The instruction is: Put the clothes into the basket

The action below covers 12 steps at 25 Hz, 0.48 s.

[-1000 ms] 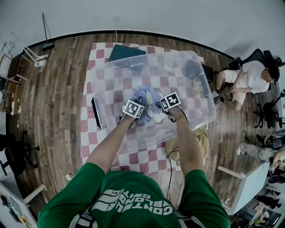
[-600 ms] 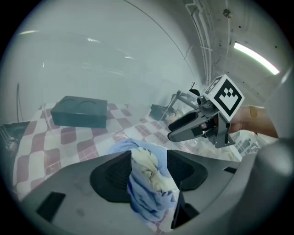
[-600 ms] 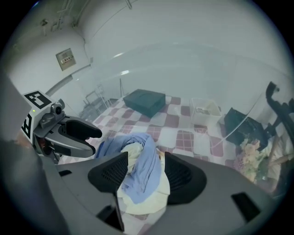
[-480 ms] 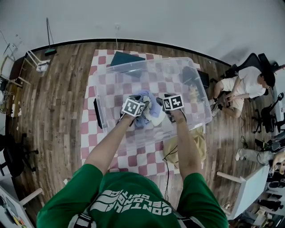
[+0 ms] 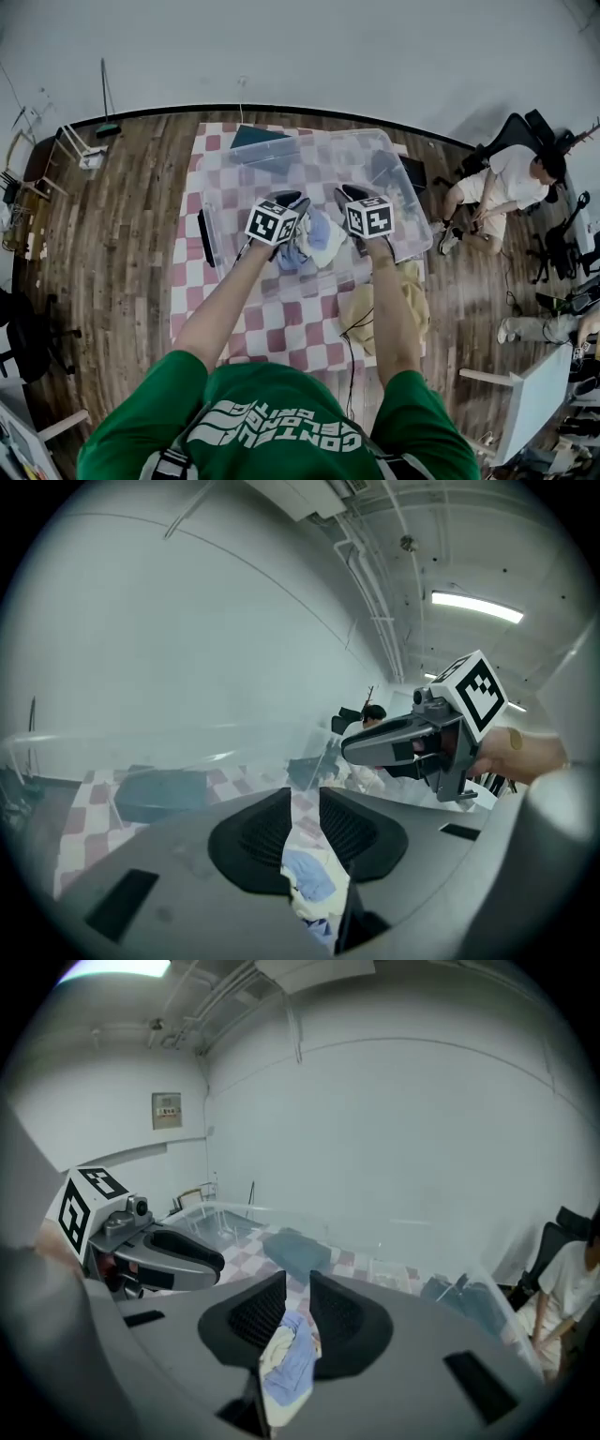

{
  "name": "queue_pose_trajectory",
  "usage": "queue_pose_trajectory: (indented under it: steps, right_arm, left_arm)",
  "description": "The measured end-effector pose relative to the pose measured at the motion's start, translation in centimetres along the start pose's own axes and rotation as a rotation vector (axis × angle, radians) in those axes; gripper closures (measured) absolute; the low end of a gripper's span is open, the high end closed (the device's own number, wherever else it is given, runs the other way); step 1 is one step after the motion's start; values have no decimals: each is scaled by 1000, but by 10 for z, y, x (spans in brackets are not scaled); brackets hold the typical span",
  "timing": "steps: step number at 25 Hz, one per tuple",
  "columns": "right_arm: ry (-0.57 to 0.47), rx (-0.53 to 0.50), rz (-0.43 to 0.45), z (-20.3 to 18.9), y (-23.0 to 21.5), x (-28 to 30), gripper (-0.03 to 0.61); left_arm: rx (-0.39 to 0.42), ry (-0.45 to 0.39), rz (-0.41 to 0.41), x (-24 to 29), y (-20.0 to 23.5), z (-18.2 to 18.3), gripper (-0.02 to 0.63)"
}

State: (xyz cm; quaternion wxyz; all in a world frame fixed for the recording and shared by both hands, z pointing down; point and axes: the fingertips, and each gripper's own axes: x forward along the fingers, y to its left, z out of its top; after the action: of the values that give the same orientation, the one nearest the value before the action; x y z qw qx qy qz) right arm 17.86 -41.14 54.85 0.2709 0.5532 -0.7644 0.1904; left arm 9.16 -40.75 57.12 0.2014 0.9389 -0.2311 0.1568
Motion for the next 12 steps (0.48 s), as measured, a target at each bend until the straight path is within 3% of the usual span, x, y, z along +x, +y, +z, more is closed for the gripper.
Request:
queue_pose_trajectory:
  steps: [5, 12]
  right_arm:
    - [-150, -38, -53, 27, 9, -56, 571]
    - [-311, -73, -48, 31, 35, -132, 571]
  left_arm:
    - [59, -96, -39, -30, -35, 36, 594]
    - [134, -207, -101, -72, -102, 67, 611]
